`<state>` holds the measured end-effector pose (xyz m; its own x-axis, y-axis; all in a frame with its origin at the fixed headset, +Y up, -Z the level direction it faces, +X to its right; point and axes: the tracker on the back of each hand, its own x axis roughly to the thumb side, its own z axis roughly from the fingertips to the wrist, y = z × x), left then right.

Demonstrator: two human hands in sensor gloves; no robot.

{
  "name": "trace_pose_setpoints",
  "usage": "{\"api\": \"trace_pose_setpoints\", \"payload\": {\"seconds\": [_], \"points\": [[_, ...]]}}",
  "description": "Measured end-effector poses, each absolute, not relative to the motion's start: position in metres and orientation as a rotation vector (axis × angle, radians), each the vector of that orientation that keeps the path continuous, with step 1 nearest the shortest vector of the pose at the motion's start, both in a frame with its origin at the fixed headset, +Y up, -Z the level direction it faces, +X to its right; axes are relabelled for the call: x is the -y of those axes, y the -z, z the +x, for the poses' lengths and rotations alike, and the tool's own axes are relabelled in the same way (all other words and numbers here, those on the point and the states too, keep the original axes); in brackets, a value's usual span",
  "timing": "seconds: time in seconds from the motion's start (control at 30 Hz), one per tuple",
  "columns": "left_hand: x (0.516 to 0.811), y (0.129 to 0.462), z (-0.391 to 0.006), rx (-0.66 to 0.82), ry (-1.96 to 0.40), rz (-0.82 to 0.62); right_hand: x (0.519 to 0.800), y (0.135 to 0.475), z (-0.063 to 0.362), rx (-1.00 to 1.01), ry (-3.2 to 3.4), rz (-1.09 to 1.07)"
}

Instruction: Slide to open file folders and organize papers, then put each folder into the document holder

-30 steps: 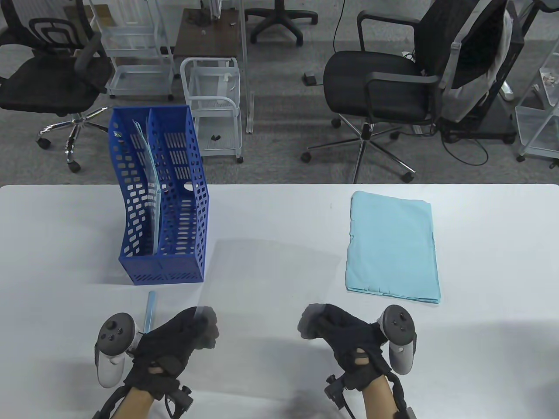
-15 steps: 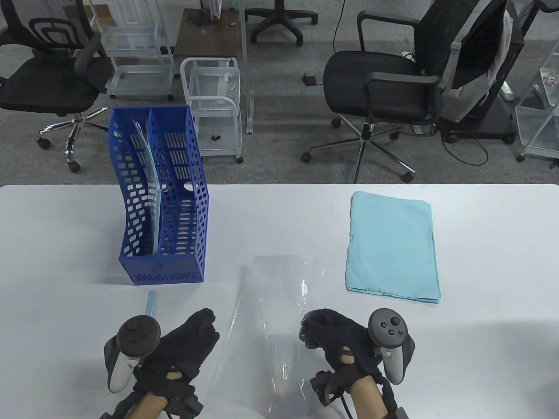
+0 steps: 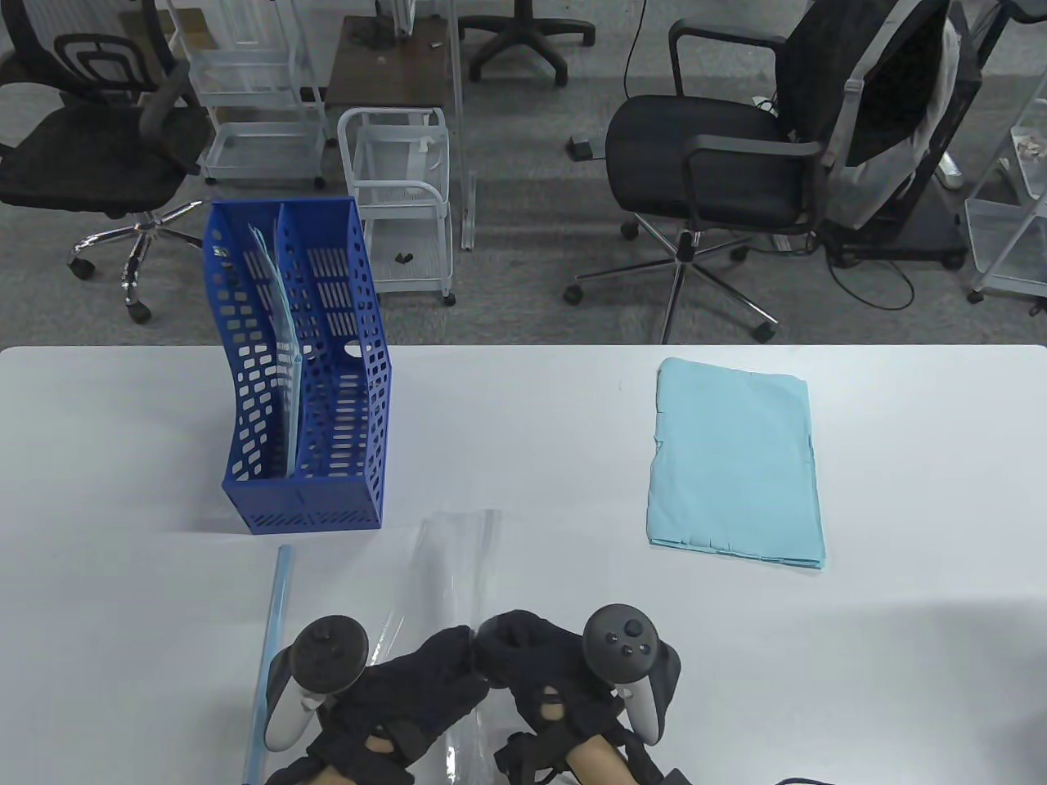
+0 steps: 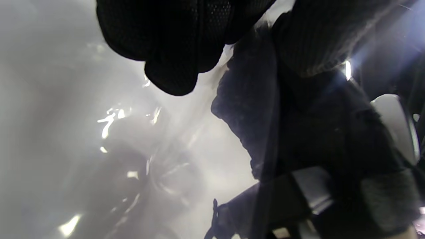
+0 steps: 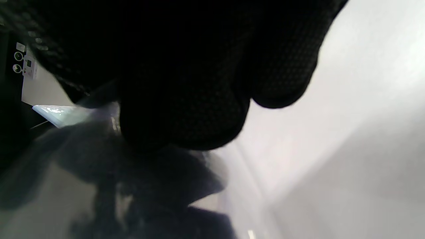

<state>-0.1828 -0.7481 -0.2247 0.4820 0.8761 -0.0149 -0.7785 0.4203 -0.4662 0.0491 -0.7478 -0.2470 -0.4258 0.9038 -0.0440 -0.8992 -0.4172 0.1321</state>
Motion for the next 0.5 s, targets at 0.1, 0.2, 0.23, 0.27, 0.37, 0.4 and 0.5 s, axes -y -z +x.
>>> {"api": "trace_pose_setpoints", "payload": {"seconds": [0.1, 0.2, 0.23, 0.27, 0.37, 0.4, 0.5], "points": [[0.7504, 0.2249, -0.1825, 0.206, -1.019, -0.412, 0.7512, 0.2479, 0.0447, -0.172, -2.006, 0.052], [0.7516, 0.2256, -0.1833, 0.172, -0.982, -0.401, 0.7554, 0.2498, 0.0423, -0.230, -1.975, 0.064], [0.7518, 0.2259, -0.1835, 0.161, -0.986, -0.394, 0.7561, 0.2501, 0.0420, -0.241, -1.966, 0.069], [0.7521, 0.2267, -0.1837, 0.155, -0.989, -0.394, 0.7564, 0.2506, 0.0419, -0.243, -1.967, 0.071], [0.7540, 0.2279, -0.1851, 0.140, -1.016, -0.393, 0.7560, 0.2519, 0.0420, -0.248, -1.971, 0.075], [0.7545, 0.2284, -0.1856, 0.140, -1.026, -0.393, 0.7554, 0.2522, 0.0422, -0.244, -1.972, 0.084], [0.7560, 0.2296, -0.1881, 0.129, -1.078, -0.424, 0.7530, 0.2538, 0.0433, -0.238, -1.987, 0.105]]}}
